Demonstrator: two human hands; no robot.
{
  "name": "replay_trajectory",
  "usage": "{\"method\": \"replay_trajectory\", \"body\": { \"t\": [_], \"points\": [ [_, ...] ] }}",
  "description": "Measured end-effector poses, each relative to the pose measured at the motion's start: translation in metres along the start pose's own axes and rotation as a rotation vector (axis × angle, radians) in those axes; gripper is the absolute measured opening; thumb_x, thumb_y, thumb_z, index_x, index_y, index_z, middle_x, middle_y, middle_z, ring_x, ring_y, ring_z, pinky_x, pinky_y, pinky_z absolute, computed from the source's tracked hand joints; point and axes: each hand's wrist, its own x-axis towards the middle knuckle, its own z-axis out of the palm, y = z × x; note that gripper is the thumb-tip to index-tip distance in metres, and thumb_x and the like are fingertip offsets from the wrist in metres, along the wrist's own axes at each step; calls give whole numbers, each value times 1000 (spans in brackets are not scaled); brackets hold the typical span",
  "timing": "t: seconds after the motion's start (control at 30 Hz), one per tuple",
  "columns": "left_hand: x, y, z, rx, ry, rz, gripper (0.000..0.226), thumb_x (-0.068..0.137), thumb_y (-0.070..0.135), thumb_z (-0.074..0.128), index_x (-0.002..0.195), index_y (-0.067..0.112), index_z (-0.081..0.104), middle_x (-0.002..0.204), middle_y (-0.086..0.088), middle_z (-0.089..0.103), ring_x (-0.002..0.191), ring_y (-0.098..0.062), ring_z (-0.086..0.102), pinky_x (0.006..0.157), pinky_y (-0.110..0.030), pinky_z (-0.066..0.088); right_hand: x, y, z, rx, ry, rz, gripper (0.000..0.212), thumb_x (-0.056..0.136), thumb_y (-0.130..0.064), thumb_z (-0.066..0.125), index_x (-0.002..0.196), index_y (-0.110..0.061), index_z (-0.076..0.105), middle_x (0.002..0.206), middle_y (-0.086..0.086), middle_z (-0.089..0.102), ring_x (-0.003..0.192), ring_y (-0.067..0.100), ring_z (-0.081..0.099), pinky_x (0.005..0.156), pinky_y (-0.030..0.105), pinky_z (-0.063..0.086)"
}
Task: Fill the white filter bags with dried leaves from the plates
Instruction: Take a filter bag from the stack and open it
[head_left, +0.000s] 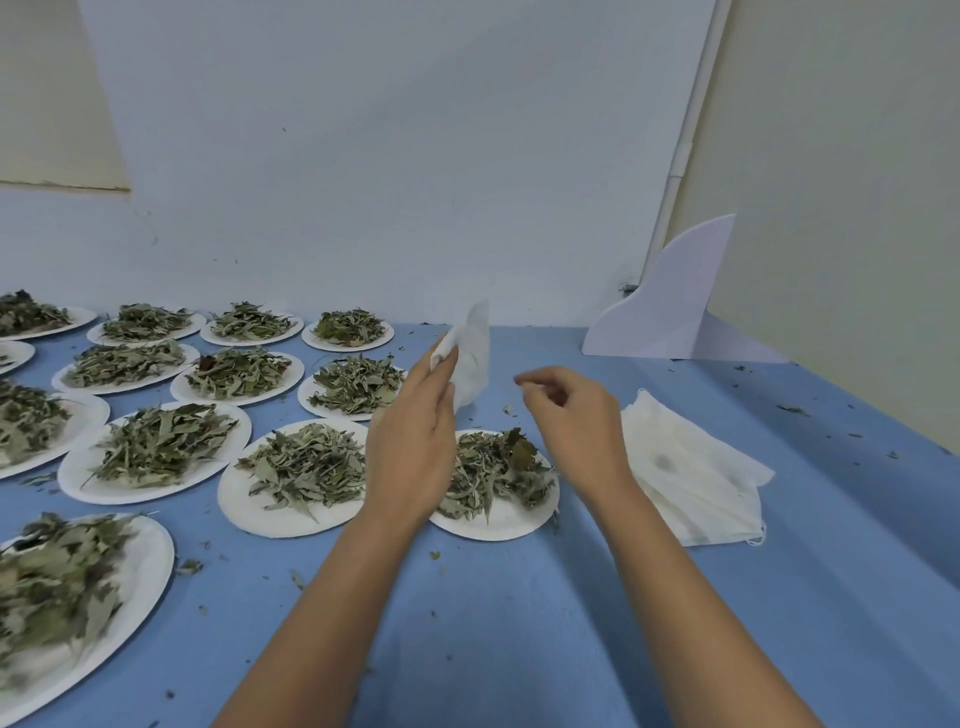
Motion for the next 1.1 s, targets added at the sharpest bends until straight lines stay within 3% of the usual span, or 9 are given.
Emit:
{"method": "replay_trajectory", "body": {
  "t": [0.03,0.13,0.2,0.27,0.37,0.5,0.73,0.9,1.1],
  "points": [
    [-1,1,-2,52,28,20,40,102,22,36,141,32,42,149,10,38,117,-14,50,92,-25,37,1,-11,5,109,-38,-9,18,86,-18,59,86,-32,70,73,-9,67,62,-5,58,61,9,45],
    [0,3,-6,163,69,26,42,102,22,36,137,45,37,125,17,54,106,-13,42,86,-27,26,4,-33,25,259,-245,35,19,83,-17,65,91,-32,71,88,-9,72,88,3,67,87,31,54],
    [3,4,-10,-51,46,-74,43,102,17,35,134,48,35,112,16,50,110,-10,38,98,-28,28,4,-39,38,288,-314,36,26,84,-12,64,104,-27,69,99,-8,72,97,3,66,94,33,52],
    [6,5,-14,-351,8,-169,45,102,10,33,136,37,43,125,4,52,123,-9,43,109,-32,33,2,-40,47,330,-359,33,32,86,-11,62,115,-22,67,109,-8,70,103,1,63,97,30,49],
    [5,9,-21,-485,30,-149,47,101,4,34,136,33,46,138,6,50,127,-5,46,109,-33,39,0,-38,52,352,-392,72,37,89,-18,59,126,-17,62,120,-4,67,112,5,60,104,34,45],
    [4,12,-22,-488,83,-126,42,101,17,43,132,46,43,138,11,51,122,-2,50,103,-26,44,0,-39,50,386,-392,30,26,95,-14,54,116,-18,69,107,-3,72,104,7,65,101,33,48],
    [5,12,-20,-454,169,-198,43,97,14,50,135,34,49,120,-19,61,112,-21,58,88,-18,46,0,-35,49,368,-215,32,16,83,-15,70,86,-29,76,81,-11,75,85,-1,68,79,15,50],
    [8,12,-20,-368,247,-222,44,90,16,62,131,30,55,92,13,68,76,6,58,71,-7,46,2,-33,50,344,-106,107,6,73,-19,78,74,-22,74,69,-9,72,68,1,65,63,13,47],
    [7,15,-22,-240,245,-193,30,84,17,68,112,27,61,85,18,63,75,11,58,65,-1,41,5,-33,48,323,-30,83,23,70,-11,80,61,-22,62,53,-16,59,51,-4,51,51,9,38]
  ]
}}
